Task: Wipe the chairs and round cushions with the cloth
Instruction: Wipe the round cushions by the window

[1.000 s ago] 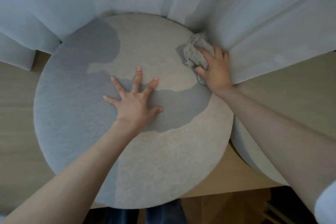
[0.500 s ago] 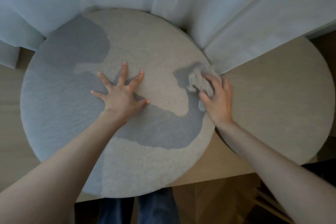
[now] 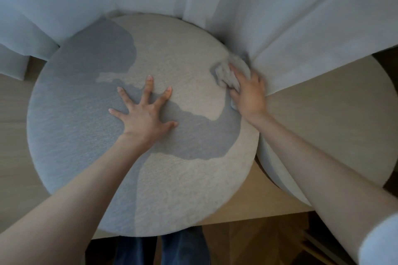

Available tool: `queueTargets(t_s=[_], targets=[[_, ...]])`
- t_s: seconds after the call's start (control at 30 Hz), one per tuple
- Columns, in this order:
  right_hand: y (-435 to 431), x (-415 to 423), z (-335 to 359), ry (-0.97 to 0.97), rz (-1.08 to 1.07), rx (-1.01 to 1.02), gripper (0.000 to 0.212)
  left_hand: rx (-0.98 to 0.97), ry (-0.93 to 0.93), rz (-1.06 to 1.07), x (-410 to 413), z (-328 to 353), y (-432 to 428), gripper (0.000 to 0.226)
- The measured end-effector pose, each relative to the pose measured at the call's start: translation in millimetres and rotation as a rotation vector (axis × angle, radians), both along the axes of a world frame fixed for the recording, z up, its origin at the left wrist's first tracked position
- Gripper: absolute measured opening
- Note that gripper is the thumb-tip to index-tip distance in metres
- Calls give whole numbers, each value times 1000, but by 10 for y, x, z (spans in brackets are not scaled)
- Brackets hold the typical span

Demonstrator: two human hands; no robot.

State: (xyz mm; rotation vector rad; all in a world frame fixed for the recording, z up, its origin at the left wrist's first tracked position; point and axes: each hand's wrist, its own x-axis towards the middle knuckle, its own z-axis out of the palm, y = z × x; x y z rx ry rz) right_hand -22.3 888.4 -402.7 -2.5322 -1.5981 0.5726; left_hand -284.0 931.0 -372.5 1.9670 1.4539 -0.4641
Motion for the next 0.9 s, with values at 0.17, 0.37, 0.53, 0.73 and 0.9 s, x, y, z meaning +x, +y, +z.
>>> queueTargets(t_s=[0.17,0.37,0.53,0.73,0.9], targets=[[-1282,-282,179,178,-153,27,74,-14,-11,15,8,28,-16,84],[-1425,-464,361,249,-304,153,54,-29,-8,23,4,42,-5,85],[-407,-403,487,200,-102,305,57,-16,15,17,12,26,-4,86],[1132,-170,109,57,64,198,53,-2,23,16,18,-45,9,84],[1258,-76,-199,168,159,115,56,13,27,20,25,-93,11,84]])
